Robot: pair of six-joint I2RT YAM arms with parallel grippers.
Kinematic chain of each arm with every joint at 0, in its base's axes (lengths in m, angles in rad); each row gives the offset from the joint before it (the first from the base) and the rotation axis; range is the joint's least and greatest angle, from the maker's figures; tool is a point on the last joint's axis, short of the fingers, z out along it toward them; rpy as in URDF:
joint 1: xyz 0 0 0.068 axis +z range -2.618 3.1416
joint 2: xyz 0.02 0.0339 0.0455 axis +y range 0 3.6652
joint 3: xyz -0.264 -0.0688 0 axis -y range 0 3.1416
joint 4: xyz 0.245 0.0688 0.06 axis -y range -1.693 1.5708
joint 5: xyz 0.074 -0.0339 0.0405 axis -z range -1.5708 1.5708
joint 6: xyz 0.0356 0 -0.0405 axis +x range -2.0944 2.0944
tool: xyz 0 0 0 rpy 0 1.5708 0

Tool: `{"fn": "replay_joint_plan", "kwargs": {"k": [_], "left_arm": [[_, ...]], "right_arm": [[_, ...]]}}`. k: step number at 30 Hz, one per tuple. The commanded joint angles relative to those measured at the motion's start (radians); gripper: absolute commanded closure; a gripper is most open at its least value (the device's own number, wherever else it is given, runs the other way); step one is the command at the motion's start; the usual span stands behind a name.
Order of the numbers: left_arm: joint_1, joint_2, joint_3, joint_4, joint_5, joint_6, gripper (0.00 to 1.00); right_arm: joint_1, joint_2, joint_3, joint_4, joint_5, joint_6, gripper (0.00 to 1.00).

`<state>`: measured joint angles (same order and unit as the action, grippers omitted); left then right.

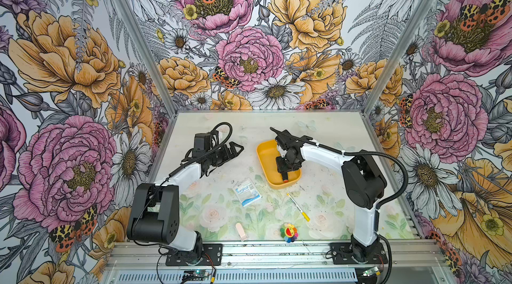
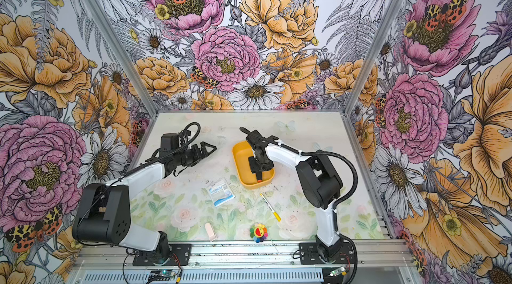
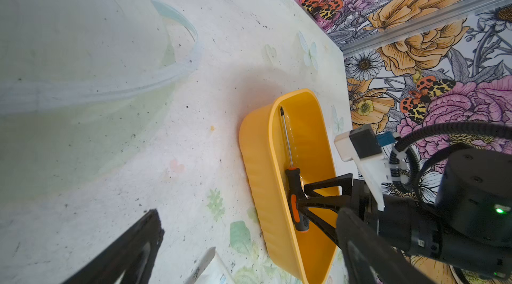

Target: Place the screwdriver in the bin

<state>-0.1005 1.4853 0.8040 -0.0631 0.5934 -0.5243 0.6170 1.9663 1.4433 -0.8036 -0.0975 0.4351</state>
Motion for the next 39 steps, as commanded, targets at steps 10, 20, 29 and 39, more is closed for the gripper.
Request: {"fn": "replay_joint_plan", "kwargs": {"k": [10, 20, 29, 39], "left_arm": [[0.008, -0.026, -0.001, -0.005, 0.025, 0.027, 0.01], [0.021, -0.110, -0.015, -0.032, -0.017, 0.055, 0.01], [0.074, -0.268, -0.086, 0.006, -0.138, 0.081, 0.01], [0.118, -0.525, -0.203, 0.147, -0.445, 0.209, 0.01]], "right_arm": [[0.009, -0.034, 0.022, 0.007, 0.007, -0.027, 0.51], [-0.023, -0.227, 0.015, 0.010, -0.038, -0.115, 0.49], [-0.136, -0.458, -0.085, 0.027, 0.096, -0.256, 0.48], [-0.480, -0.726, -0.419, 0.346, -0.049, -0.249, 0.47]]}}
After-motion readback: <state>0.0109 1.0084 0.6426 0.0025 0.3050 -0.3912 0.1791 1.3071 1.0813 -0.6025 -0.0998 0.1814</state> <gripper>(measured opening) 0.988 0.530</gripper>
